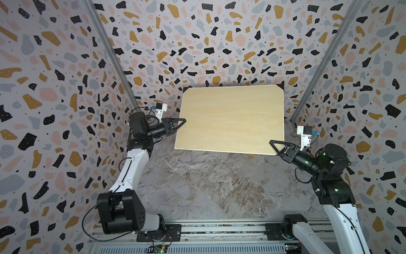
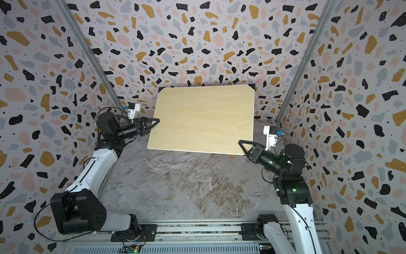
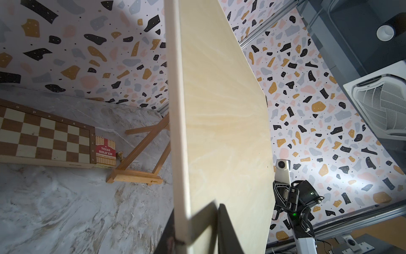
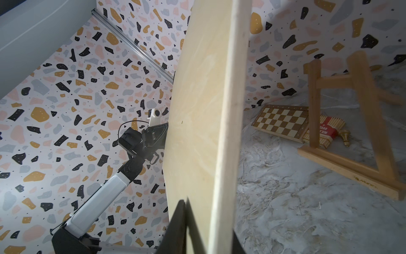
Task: Assemble the easel
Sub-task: Place the drawing board on the easel.
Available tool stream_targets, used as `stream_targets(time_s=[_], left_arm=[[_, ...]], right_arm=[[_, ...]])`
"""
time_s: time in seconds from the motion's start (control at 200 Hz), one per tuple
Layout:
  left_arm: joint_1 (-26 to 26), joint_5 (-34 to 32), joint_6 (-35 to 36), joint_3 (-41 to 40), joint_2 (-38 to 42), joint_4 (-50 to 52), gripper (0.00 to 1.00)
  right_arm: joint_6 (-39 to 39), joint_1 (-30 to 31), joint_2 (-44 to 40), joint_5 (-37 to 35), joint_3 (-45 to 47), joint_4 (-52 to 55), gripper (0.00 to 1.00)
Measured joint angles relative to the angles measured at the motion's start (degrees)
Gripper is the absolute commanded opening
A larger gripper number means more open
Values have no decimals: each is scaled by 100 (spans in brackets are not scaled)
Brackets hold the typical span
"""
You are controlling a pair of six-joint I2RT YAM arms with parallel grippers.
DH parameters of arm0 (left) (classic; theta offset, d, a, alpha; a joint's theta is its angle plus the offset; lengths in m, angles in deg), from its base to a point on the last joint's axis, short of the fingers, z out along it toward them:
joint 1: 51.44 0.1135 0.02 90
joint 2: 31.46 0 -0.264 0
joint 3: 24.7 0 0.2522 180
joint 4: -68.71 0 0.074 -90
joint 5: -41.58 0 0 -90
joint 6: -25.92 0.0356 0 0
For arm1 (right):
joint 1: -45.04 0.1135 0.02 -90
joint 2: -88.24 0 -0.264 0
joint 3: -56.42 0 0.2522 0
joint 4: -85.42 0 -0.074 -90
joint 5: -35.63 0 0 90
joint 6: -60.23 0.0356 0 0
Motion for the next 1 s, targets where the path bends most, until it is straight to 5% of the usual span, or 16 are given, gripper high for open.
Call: stream_targets(time_s=[0.586,1.001], left_arm=[[-964,-911,745,1025,-2212,-1419,0],[-1320,-1784,1416,1416,-3134,-1912,0]], right_arm=[[-879,-81,-374,-1423,2122,-2251,0],[-1639,-476,540,-1519,3049,-4308,0]])
